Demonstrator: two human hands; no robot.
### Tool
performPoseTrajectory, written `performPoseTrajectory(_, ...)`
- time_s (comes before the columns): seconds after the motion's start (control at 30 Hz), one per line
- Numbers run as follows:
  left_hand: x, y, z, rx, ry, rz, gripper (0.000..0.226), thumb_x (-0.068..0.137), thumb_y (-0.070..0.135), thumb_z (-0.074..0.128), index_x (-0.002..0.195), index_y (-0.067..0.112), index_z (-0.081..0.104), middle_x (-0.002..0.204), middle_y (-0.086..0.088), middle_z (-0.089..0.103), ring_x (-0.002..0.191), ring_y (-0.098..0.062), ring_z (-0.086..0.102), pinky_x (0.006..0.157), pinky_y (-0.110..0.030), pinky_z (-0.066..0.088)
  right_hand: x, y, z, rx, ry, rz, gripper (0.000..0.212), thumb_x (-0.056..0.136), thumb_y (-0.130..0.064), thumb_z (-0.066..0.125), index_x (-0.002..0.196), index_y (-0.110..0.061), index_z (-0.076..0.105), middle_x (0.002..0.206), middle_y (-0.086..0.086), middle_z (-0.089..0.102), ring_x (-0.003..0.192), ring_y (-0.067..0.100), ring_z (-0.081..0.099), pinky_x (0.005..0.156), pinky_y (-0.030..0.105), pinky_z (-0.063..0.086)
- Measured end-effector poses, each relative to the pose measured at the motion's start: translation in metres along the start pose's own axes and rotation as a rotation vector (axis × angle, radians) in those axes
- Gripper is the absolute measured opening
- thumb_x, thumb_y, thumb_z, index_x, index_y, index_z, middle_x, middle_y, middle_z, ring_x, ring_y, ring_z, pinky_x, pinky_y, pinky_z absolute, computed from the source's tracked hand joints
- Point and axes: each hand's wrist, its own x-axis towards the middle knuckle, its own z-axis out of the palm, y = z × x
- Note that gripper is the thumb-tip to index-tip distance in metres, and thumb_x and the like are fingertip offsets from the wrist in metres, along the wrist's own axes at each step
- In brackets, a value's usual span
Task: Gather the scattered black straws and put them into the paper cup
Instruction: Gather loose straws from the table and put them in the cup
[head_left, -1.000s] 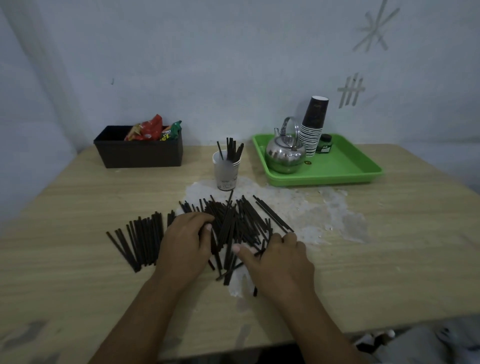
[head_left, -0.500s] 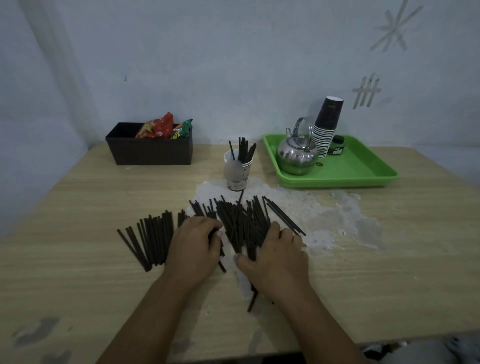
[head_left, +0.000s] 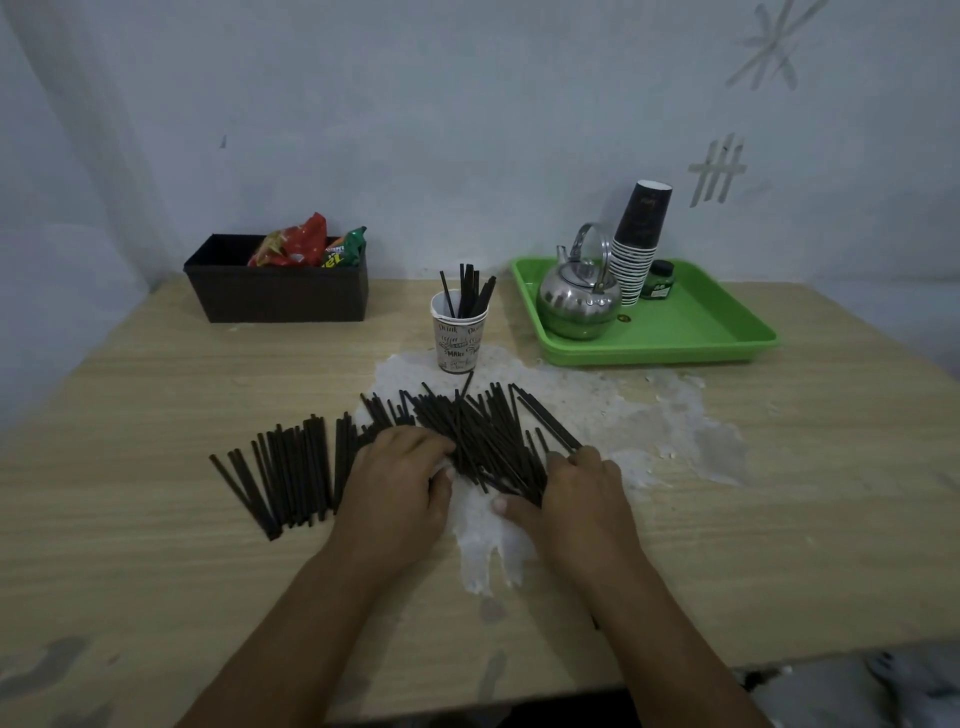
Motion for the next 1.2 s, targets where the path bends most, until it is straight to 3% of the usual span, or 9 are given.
performPoseTrajectory(0.2, 0.000, -0.001, 0.002, 0.005, -0.016, 0.006, 0.026, 0.087, 0.026, 0.053, 0.110, 0.021, 0.063, 0.110, 0.004, 0.062, 0.108, -0.020, 0.051, 0.090, -0.042, 0.043, 0.007, 0.005, 0.001, 0.096, 0.046, -0.002, 0.034, 0.090, -0.040, 0.064, 0.106, -0.011, 0.062, 0.105, 0.009, 0.055, 0.102, 0.027, 0.053, 0.076, 0.031, 0.040)
performPoseTrajectory(0.33, 0.002, -0.001, 0.001, 0.006, -0.017, 0.007, 0.025, 0.086, 0.023, 0.056, 0.111, 0.020, 0.062, 0.111, 0.002, 0.062, 0.109, -0.021, 0.050, 0.091, -0.043, 0.043, 0.013, 0.010, 0.001, 0.082, 0.035, -0.013, 0.023, 0.095, -0.028, 0.060, 0.109, -0.010, 0.062, 0.108, 0.011, 0.058, 0.100, 0.027, 0.055, 0.075, 0.029, 0.039)
performPoseTrajectory(0.5, 0.020, 0.003, 0.001, 0.028, -0.041, 0.083, 0.039, 0.090, 0.033, 0.047, 0.124, 0.017, 0.057, 0.126, 0.000, 0.058, 0.120, -0.021, 0.046, 0.100, -0.044, 0.039, 0.017, 0.012, 0.001, 0.065, 0.009, -0.048, 0.019, 0.096, -0.021, 0.058, 0.111, -0.009, 0.059, 0.111, 0.012, 0.059, 0.103, 0.028, 0.056, 0.078, 0.031, 0.040)
performPoseTrajectory(0.67, 0.035, -0.002, 0.011, 0.089, -0.230, 0.086, 0.061, 0.093, 0.055, 0.021, 0.143, 0.023, 0.033, 0.152, -0.001, 0.031, 0.142, -0.023, 0.021, 0.114, -0.046, 0.021, 0.017, 0.012, 0.002, -0.037, 0.004, -0.046, 0.020, 0.095, -0.014, 0.054, 0.115, -0.008, 0.053, 0.118, 0.012, 0.055, 0.108, 0.028, 0.052, 0.074, 0.027, 0.030)
performPoseTrajectory(0.77, 0.032, -0.004, 0.015, 0.121, -0.297, 0.048, 0.066, 0.091, 0.059, 0.012, 0.147, 0.028, 0.022, 0.157, 0.004, 0.019, 0.144, -0.018, 0.009, 0.116, -0.043, 0.012, 0.014, 0.014, 0.000, -0.120, -0.006, -0.046, 0.025, 0.094, -0.008, 0.049, 0.119, -0.007, 0.048, 0.123, 0.012, 0.052, 0.112, 0.027, 0.049, 0.082, 0.030, 0.038)
performPoseTrajectory(0.9, 0.030, -0.004, 0.016, 0.131, -0.270, 0.042, 0.070, 0.088, 0.061, 0.007, 0.147, 0.027, 0.025, 0.156, 0.005, 0.022, 0.144, -0.017, 0.010, 0.116, -0.041, 0.010, 0.014, 0.021, -0.003, -0.210, 0.019, -0.072, 0.023, 0.097, -0.010, 0.042, 0.119, -0.008, 0.046, 0.121, 0.011, 0.054, 0.110, 0.027, 0.052, 0.087, 0.034, 0.042)
performPoseTrajectory(1.0, 0.029, -0.004, 0.015, 0.132, -0.269, 0.038, 0.071, 0.088, 0.061, 0.005, 0.147, 0.027, 0.025, 0.156, 0.006, 0.022, 0.144, -0.017, 0.009, 0.116, -0.040, 0.010, 0.018, 0.025, -0.011, -0.198, 0.014, -0.108, 0.021, 0.097, -0.011, 0.042, 0.119, -0.009, 0.044, 0.115, 0.010, 0.058, 0.103, 0.028, 0.056, 0.078, 0.034, 0.041)
performPoseTrajectory(1.07, 0.029, -0.003, 0.015, 0.129, -0.268, 0.030, 0.067, 0.090, 0.059, 0.008, 0.147, 0.028, 0.025, 0.156, 0.006, 0.021, 0.144, -0.016, 0.008, 0.116, -0.040, 0.009, 0.022, 0.030, -0.018, -0.143, -0.010, -0.146, 0.019, 0.096, -0.008, 0.044, 0.114, -0.010, 0.044, 0.098, 0.006, 0.060, 0.086, 0.026, 0.058, 0.065, 0.032, 0.037)
performPoseTrajectory(1.2, 0.029, -0.003, 0.016, 0.113, -0.268, 0.020, 0.061, 0.093, 0.055, 0.015, 0.146, 0.028, 0.027, 0.156, 0.006, 0.022, 0.144, -0.016, 0.009, 0.116, -0.039, 0.009, 0.032, 0.044, -0.030, -0.066, -0.123, -0.196, 0.009, 0.097, -0.010, 0.046, 0.102, -0.018, 0.047, 0.078, -0.003, 0.051, 0.071, 0.020, 0.051, 0.050, 0.027, 0.031)
